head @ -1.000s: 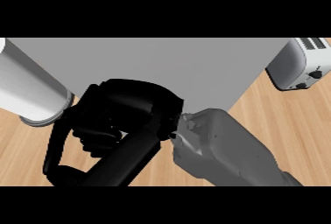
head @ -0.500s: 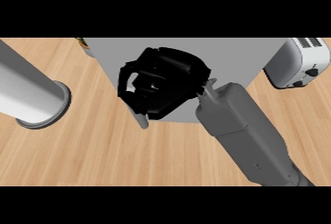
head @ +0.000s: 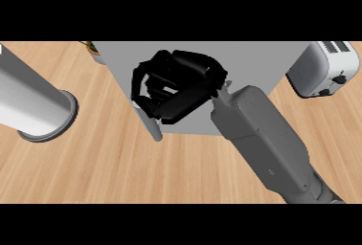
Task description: Pick up the bottled water, place it into the cabinet and close the cabinet
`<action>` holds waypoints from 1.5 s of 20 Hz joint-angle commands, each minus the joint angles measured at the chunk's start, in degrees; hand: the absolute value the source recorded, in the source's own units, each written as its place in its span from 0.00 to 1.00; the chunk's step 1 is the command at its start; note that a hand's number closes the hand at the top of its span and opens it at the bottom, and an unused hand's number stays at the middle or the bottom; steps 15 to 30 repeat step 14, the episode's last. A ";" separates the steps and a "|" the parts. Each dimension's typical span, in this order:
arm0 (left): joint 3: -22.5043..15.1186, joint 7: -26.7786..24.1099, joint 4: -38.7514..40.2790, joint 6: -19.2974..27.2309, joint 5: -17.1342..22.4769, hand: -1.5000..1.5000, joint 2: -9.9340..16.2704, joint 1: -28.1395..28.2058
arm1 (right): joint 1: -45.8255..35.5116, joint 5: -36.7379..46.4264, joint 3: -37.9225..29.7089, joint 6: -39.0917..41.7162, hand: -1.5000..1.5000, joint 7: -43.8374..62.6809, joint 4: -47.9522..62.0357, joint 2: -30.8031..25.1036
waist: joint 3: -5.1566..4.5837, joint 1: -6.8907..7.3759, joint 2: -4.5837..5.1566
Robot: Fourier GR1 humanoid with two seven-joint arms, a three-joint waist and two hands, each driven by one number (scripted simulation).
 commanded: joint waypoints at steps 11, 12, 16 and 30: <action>-0.41 1.60 0.75 -2.05 -2.79 0.00 -2.13 -3.94 | -11.41 8.62 -10.05 -8.90 0.00 -7.68 7.31 -2.77 | -0.11 0.46 1.20; -0.55 2.42 1.46 -1.99 -1.59 0.00 -1.59 -5.41 | -11.92 8.57 -9.53 -8.34 0.00 -6.78 7.63 -2.73 | -0.12 0.00 1.30; -1.09 2.90 0.55 -1.08 -2.51 0.00 -2.53 -5.12 | -10.97 10.38 -8.96 -10.36 0.00 -8.65 6.69 -1.51 | -0.07 0.12 1.17; -1.09 2.90 0.55 -1.08 -2.51 0.00 -2.53 -5.12 | -10.97 10.38 -8.96 -10.36 0.00 -8.65 6.69 -1.51 | -0.07 0.12 1.17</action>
